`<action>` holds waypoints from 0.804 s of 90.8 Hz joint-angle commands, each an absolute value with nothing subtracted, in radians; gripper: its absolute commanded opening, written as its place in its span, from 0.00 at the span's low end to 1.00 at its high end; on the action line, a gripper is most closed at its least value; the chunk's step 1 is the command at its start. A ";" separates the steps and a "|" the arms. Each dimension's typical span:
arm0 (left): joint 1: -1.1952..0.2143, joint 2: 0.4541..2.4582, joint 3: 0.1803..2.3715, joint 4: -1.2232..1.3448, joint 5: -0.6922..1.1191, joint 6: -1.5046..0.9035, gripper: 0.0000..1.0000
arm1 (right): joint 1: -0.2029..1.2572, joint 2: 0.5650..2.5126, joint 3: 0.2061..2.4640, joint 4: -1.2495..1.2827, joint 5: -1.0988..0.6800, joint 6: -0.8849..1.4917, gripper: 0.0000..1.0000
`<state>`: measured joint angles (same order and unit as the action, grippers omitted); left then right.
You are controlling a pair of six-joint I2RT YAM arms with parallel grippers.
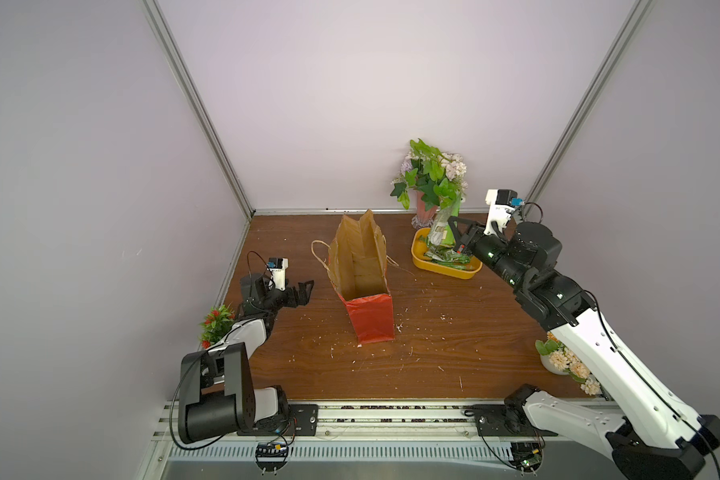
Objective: Place the condiment packets inside the bag
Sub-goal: Pick up the condiment packet from the storage box, then place the condiment packet in the paper bag.
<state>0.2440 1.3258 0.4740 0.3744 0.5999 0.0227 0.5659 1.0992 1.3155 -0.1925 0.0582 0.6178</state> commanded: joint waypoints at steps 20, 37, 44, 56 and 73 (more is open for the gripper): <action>0.282 1.353 0.505 0.371 0.611 -0.004 0.99 | 0.839 1.318 1.630 -0.314 0.161 0.465 0.00; 0.282 1.346 0.497 0.382 0.605 -0.008 0.99 | 0.916 1.473 1.757 -0.359 0.174 0.444 0.00; 0.282 1.347 0.499 0.378 0.609 -0.005 0.99 | 0.923 1.526 1.784 -0.384 0.166 0.440 0.00; 0.282 1.347 0.499 0.374 0.612 -0.002 0.99 | 0.923 1.560 1.767 -0.374 0.162 0.440 0.00; 0.281 1.339 0.494 0.374 0.621 0.002 0.99 | 0.923 1.561 1.727 -0.354 0.162 0.443 0.00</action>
<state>0.2684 1.3468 0.4793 0.3748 0.6018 -0.0002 0.9230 1.5993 1.7271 -0.3916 0.1413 0.4599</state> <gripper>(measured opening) 0.990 0.051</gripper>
